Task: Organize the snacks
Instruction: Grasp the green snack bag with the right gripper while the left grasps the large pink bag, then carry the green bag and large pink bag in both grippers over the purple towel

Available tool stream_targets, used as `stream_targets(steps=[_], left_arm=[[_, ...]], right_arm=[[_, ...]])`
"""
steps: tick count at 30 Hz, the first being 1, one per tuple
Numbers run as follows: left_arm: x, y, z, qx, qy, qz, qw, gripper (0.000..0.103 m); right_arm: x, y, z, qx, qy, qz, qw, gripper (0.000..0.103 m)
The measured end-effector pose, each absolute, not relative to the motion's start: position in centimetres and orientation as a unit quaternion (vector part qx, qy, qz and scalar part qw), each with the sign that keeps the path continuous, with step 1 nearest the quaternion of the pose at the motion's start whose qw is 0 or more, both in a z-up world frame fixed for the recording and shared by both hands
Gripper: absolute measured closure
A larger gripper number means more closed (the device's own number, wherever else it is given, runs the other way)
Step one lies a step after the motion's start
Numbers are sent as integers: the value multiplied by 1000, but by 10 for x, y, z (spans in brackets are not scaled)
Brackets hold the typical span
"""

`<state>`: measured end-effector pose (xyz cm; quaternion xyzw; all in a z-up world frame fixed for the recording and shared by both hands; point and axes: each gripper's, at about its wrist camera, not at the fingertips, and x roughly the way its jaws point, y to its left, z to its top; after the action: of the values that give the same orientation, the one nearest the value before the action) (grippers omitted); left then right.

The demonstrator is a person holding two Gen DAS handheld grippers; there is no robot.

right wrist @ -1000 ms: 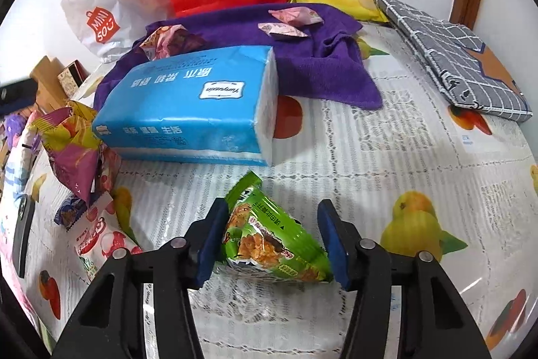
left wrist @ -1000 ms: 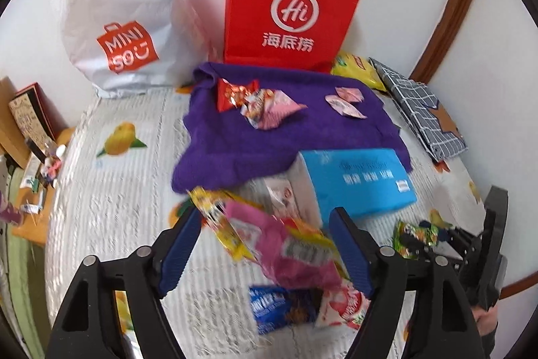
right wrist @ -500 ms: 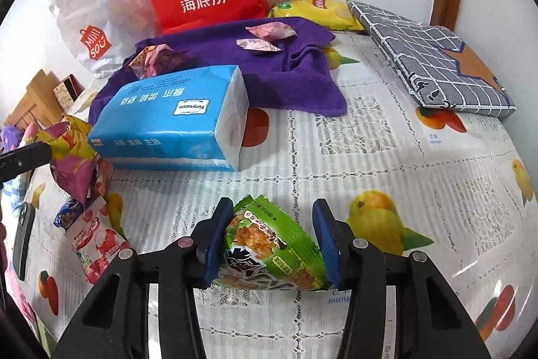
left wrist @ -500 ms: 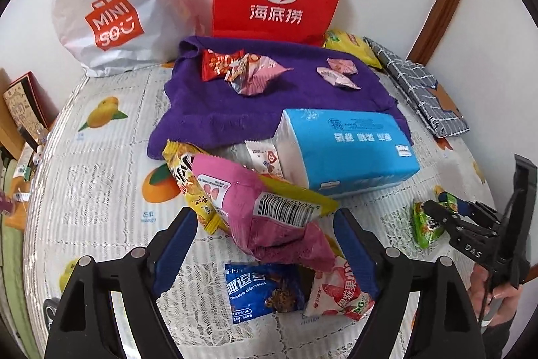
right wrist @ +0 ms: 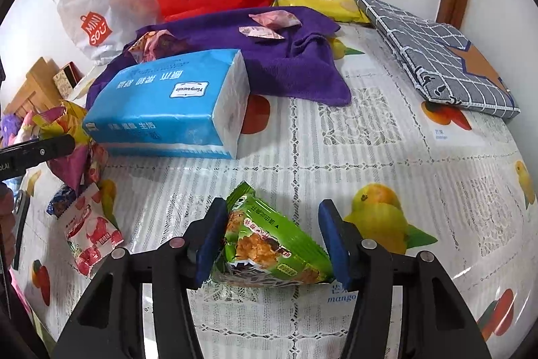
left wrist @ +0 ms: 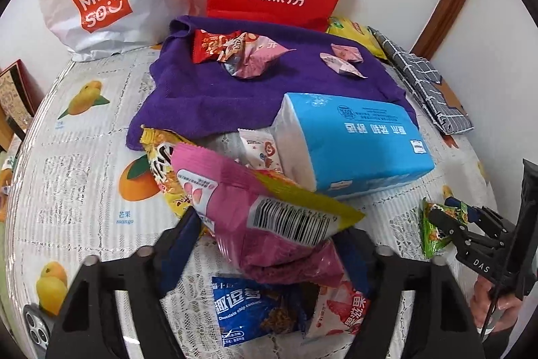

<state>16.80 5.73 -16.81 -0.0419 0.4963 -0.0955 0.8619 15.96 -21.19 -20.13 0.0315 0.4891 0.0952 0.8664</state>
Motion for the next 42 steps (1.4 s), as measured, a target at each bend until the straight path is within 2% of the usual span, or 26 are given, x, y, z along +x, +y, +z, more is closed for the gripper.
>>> stream_targets(steps=[1,5,25,42], left_arm=[[167,57,-168,-38,496,-94,862,42],[164,60,-164,-38,492,-107,863,46],[133,63,-109,-49,436,-128,889,46],[192,52,-58,-39,398,-106,911,46]], right_arm=[[159,-213,-201,39,491,100,864,59],[156,-212,-198,34,486,95,868,63],[145,-198,-132,34,421,104,900,64],[222,-177,-55,26,356,115,927,64]])
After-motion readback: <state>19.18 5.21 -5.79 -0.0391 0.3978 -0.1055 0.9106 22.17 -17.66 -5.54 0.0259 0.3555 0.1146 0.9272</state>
